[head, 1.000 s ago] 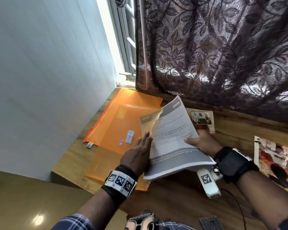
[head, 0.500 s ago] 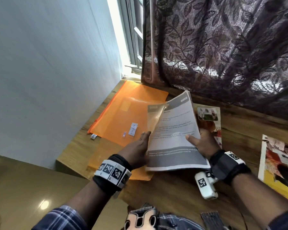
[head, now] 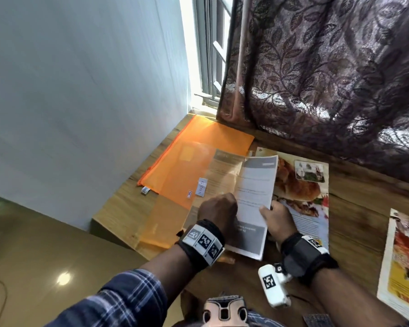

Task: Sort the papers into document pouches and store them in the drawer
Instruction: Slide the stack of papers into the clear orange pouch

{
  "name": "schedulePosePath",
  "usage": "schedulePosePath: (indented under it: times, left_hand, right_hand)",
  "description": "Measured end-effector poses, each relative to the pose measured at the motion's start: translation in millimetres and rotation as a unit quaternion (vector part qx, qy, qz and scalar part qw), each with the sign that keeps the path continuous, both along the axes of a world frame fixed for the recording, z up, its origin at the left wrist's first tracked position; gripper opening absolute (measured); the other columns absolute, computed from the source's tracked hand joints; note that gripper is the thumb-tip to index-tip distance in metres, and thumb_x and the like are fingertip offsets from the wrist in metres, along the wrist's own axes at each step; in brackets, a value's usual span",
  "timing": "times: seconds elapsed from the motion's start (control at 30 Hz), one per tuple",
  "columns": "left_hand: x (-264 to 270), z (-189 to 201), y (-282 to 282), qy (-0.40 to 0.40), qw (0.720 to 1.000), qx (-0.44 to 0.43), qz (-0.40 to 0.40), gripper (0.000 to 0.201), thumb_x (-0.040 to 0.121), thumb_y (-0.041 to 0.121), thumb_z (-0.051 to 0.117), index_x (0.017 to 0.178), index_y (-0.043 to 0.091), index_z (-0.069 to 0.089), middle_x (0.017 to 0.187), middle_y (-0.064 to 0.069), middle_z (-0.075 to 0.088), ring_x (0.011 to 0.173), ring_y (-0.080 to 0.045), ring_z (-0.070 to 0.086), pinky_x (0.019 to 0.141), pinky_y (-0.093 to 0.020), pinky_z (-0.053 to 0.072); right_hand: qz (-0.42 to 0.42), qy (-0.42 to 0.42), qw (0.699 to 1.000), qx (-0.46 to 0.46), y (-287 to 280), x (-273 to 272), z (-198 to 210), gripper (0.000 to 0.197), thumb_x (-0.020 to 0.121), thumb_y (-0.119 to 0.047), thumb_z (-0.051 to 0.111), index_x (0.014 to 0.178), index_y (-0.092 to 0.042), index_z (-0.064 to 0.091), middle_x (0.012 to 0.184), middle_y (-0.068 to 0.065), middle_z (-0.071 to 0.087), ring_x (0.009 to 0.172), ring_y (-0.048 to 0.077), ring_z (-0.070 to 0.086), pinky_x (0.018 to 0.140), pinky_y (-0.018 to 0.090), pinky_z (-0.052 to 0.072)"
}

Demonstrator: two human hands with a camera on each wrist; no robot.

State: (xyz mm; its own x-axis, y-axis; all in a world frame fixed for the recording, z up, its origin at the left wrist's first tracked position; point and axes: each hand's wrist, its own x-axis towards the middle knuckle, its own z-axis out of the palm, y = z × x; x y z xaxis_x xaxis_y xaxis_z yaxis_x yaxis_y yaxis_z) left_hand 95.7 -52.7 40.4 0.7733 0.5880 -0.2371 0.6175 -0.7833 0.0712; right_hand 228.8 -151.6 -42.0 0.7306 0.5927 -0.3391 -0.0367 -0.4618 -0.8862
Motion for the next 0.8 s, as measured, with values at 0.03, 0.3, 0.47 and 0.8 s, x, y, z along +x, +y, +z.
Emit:
schedulePosePath:
  times: [0.03, 0.3, 0.47, 0.8]
  left_hand:
    - [2.5, -2.4, 1.1, 0.003, 1.0, -0.001, 0.004, 0.014, 0.095, 0.013, 0.051, 0.106, 0.006, 0.057, 0.1, -0.013, 0.067, 0.087, -0.035, 0.069, 0.061, -0.036, 0.041]
    - [13.0, -16.6, 3.6, -0.014, 1.0, 0.002, 0.011, 0.042, 0.102, 0.009, 0.034, 0.135, -0.017, 0.037, 0.108, -0.027, 0.069, 0.09, -0.043, 0.071, 0.074, -0.045, 0.054]
    - [2.1, -12.6, -1.0, -0.043, 0.998, 0.032, -0.022, 0.057, 0.099, 0.011, 0.039, 0.147, -0.015, 0.021, 0.107, -0.019, 0.072, 0.089, -0.039, 0.072, 0.063, -0.038, 0.044]
    - [-6.9, -20.2, -6.8, -0.067, 0.994, 0.031, -0.077, 0.049, 0.095, 0.006, 0.035, 0.139, -0.014, 0.04, 0.085, -0.017, 0.073, 0.062, -0.035, 0.071, 0.047, -0.035, 0.043]
  right_hand:
    - [0.015, -0.006, 1.0, -0.003, -0.1, 1.2, 3.2, 0.014, 0.092, -0.001, 0.057, 0.093, -0.01, 0.068, 0.105, 0.01, 0.072, 0.096, 0.029, 0.067, 0.088, 0.043, 0.054]
    - [0.019, 0.087, 0.993, 0.078, 9.8, -9.8, 13.7, 0.018, 0.091, 0.008, 0.061, 0.104, -0.001, 0.07, 0.102, 0.013, 0.074, 0.082, 0.023, 0.071, 0.074, 0.027, 0.059]
    - [0.032, 0.131, 0.986, 0.101, 30.0, -27.6, 18.2, 0.016, 0.09, -0.014, 0.072, 0.102, -0.003, 0.073, 0.093, 0.012, 0.078, 0.085, 0.029, 0.074, 0.073, 0.042, 0.062]
    - [0.023, 0.137, 0.987, 0.086, 45.2, -33.7, 10.4, 0.019, 0.089, -0.025, 0.073, 0.093, -0.007, 0.075, 0.09, 0.013, 0.078, 0.087, 0.028, 0.071, 0.086, 0.046, 0.056]
